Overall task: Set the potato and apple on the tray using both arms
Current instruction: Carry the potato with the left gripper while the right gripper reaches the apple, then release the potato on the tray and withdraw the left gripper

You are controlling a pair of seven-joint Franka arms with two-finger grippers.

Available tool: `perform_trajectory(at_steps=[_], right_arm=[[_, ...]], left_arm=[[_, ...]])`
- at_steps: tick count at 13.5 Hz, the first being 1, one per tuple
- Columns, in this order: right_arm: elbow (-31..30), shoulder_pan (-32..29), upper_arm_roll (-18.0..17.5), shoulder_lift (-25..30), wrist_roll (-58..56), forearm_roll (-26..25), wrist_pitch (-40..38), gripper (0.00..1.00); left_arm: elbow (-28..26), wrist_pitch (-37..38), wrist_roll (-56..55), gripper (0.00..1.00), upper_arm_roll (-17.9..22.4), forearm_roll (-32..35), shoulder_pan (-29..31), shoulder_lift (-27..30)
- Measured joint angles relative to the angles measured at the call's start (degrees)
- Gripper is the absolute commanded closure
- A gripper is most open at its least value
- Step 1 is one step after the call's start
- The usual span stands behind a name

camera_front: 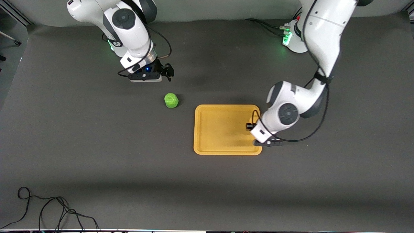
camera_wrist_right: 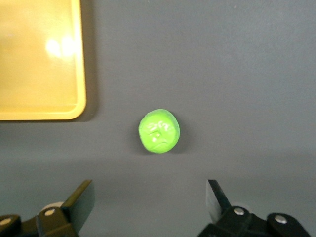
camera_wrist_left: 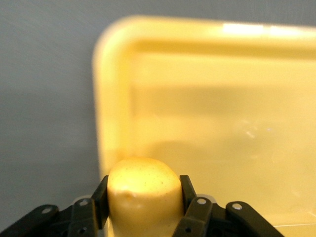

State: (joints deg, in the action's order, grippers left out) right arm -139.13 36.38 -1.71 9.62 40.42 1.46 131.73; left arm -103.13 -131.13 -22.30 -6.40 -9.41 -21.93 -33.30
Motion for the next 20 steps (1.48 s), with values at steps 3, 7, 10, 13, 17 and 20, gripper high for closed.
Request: perform_trajectory(at_steps=[3,7,10,13,17,20], right_arm=[[-2.69,-0.03,0.10,-5.03,0.00,-0.03,8.83,0.00],[-2.62,-0.03,0.25,-15.85,0.00,-0.04,21.17,0.00],[-2.45,-0.03,0.98,-21.00,0.00,-1.77,24.95,0.00],[-2.42,-0.06,2.25,-23.60,0.00,-2.86,27.35,0.02],[-2.19,0.10,2.27,-24.92,0.00,-2.88,28.03,0.23],[-2.14,0.73,2.18,-25.10,0.00,-2.90,28.03,0.53]], left_arm=[[0.88,-1.80,-1.26,0.43,0.09,0.00,-1.40,-2.52],[1.26,-2.26,-1.30,0.00,0.33,0.03,-1.41,-2.88],[3.95,-1.14,-1.81,0.00,0.46,0.03,-1.39,-2.13],[8.70,11.82,-2.09,0.00,1.54,0.51,0.15,4.77],[10.62,28.34,8.84,0.00,2.29,7.37,11.38,16.71],[10.69,28.46,20.18,0.00,2.44,9.36,20.23,20.06]])
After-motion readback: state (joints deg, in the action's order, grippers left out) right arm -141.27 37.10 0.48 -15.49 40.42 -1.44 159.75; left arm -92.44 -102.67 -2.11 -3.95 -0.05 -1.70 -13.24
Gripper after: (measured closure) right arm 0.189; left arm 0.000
